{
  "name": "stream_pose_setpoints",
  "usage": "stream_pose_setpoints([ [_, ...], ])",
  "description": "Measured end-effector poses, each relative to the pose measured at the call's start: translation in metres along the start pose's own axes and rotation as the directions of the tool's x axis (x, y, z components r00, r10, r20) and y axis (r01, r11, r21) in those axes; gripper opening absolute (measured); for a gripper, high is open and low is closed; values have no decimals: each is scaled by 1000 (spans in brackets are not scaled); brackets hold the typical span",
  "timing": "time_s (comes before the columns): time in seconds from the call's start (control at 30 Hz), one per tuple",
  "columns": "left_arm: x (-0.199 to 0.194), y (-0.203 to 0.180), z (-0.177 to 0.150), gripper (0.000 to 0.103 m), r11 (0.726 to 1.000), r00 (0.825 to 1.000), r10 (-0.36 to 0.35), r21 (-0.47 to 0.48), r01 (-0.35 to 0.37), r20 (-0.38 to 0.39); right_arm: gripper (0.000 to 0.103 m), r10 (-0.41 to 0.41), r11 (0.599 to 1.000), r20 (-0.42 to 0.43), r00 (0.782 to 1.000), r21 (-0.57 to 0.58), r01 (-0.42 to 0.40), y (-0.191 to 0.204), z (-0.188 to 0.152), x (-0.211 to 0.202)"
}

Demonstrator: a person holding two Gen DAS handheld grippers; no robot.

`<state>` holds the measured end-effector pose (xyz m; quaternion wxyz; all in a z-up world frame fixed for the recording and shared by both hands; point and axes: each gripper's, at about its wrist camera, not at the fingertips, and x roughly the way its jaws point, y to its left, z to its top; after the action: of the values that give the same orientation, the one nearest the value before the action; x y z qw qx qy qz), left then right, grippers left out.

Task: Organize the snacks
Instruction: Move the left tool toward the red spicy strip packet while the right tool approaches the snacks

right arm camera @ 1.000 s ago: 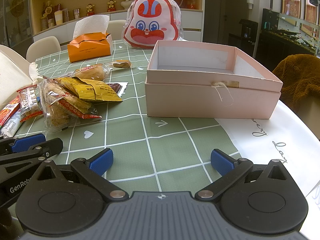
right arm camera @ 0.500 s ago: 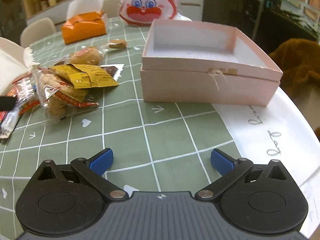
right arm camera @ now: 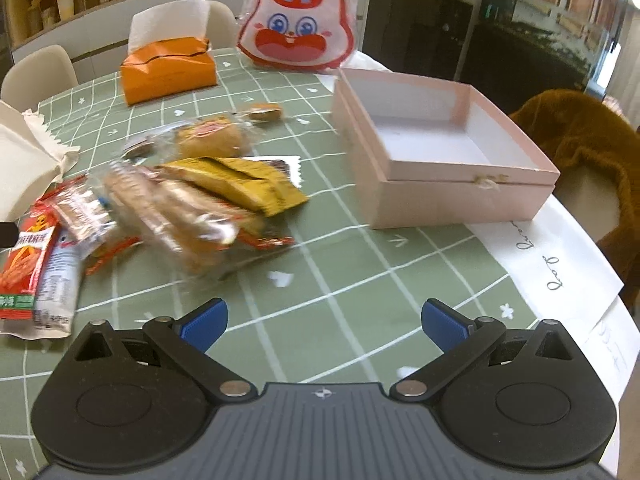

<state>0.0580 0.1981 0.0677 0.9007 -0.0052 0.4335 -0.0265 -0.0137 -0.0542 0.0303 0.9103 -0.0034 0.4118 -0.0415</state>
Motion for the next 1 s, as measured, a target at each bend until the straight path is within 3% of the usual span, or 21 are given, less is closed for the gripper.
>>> stream_pose_setpoints([
  [0.17,11,13,-6,32,1000,1000,-14,6,14,-21,103,-12,1000,0,1000,-13,12,26,-4,-6],
  [0.27,14,21,-7,38,1000,999,-24,-7,23,-26,103,15,1000,13,1000,-9,-15,40,0,-11],
  [0.33,13,28,-7,35,999,999,-29,-26,28,-26,103,30,999,29,999,-18,-29,49,4,-14],
  [0.5,8,43,-11,34,995,997,-66,-73,64,-36,103,142,988,25,990,-64,-140,78,29,-12],
  [0.7,5,60,-14,34,980,991,-126,-162,118,-42,103,286,953,3,958,-102,-284,113,68,13],
  [0.83,9,68,-12,34,959,984,-171,-238,156,-43,103,339,927,-79,938,-144,-347,139,81,41],
  [0.87,10,69,-11,34,956,985,-164,-252,148,-44,102,323,927,-101,941,-167,-336,145,81,49],
  [0.93,15,71,-8,34,955,990,-132,-274,114,-50,93,234,943,-93,968,-221,-249,148,78,53],
  [1.0,20,71,-5,34,949,991,-126,-296,106,-50,85,187,957,-96,978,-205,-204,138,77,55],
])
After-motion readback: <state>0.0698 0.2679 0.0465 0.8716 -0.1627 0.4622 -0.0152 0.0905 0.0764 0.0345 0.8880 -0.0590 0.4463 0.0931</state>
